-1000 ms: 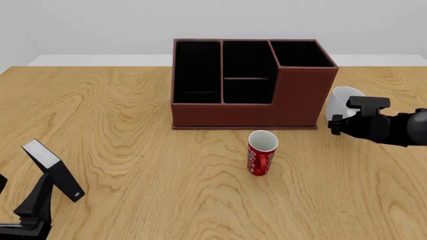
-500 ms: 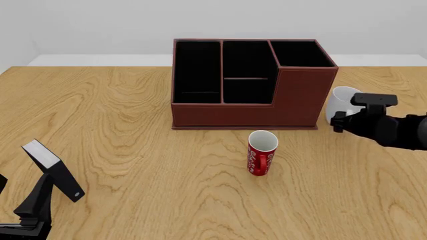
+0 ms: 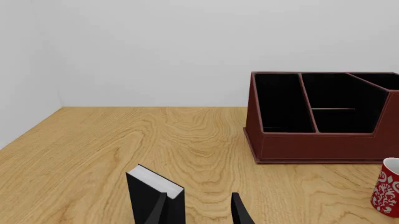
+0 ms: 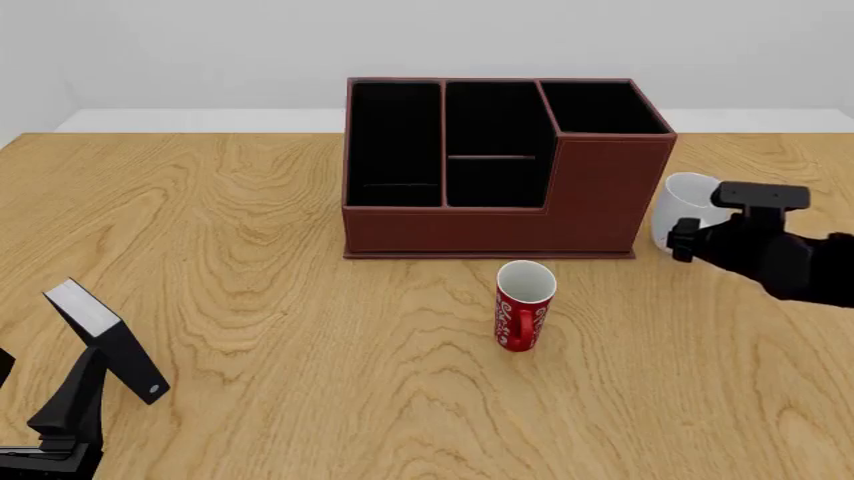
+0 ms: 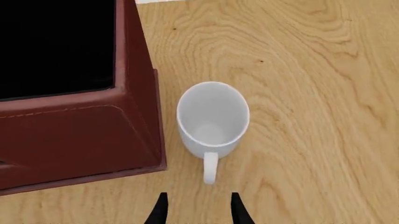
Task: Pick up the white mug and place it to the right of the caddy.
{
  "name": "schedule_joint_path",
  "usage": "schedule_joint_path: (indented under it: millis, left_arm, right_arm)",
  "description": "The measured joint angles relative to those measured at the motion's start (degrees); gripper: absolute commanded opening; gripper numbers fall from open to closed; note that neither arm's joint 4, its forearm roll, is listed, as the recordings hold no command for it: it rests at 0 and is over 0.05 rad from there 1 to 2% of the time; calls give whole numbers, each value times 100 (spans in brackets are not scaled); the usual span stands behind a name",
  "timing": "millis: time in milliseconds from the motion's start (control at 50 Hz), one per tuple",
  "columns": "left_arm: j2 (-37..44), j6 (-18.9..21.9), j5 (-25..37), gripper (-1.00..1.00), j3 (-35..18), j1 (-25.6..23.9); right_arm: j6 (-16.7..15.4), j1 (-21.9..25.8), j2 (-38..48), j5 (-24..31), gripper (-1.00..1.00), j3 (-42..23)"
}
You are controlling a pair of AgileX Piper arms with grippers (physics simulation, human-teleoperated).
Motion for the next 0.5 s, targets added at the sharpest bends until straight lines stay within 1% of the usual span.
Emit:
schedule_joint_path:
  millis: [500]
  left_arm:
    - [0,0,0,100,0,0]
  right_arm:
    - [166,92,-682,-59,100,358]
